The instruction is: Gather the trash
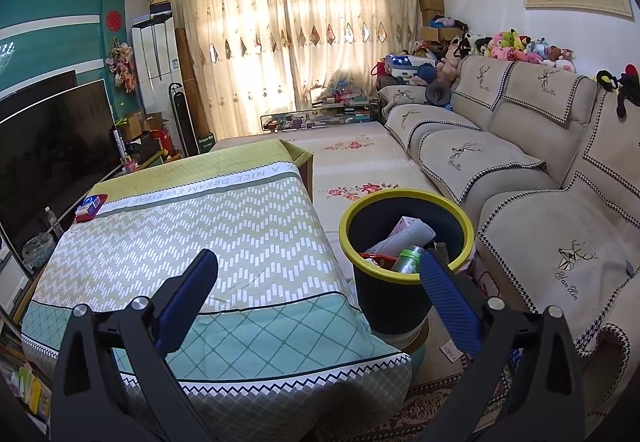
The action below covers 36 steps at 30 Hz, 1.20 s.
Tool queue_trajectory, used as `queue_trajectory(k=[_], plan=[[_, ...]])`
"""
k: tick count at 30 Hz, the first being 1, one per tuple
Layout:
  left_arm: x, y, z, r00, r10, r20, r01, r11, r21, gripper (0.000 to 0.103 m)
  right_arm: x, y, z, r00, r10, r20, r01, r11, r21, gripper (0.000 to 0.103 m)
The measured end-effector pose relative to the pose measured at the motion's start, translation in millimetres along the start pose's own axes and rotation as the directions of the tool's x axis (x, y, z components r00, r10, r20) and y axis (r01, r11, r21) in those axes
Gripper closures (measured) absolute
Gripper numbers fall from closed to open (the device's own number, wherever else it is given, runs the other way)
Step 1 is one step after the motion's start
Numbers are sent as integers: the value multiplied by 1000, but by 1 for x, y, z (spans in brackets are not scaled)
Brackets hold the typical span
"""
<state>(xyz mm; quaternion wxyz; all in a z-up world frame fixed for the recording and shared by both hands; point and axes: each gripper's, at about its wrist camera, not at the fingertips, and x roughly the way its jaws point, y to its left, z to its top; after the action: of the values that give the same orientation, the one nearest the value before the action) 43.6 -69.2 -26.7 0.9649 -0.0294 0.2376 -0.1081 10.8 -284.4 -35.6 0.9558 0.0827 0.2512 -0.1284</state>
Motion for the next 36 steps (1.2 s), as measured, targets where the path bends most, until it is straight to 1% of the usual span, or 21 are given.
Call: queue_trajectory(k=[36], plan=[[8, -1, -4, 1000, -9, -15, 9, 1000, 5, 5, 0, 1, 0, 1000, 2, -5, -2, 1000, 1, 7]])
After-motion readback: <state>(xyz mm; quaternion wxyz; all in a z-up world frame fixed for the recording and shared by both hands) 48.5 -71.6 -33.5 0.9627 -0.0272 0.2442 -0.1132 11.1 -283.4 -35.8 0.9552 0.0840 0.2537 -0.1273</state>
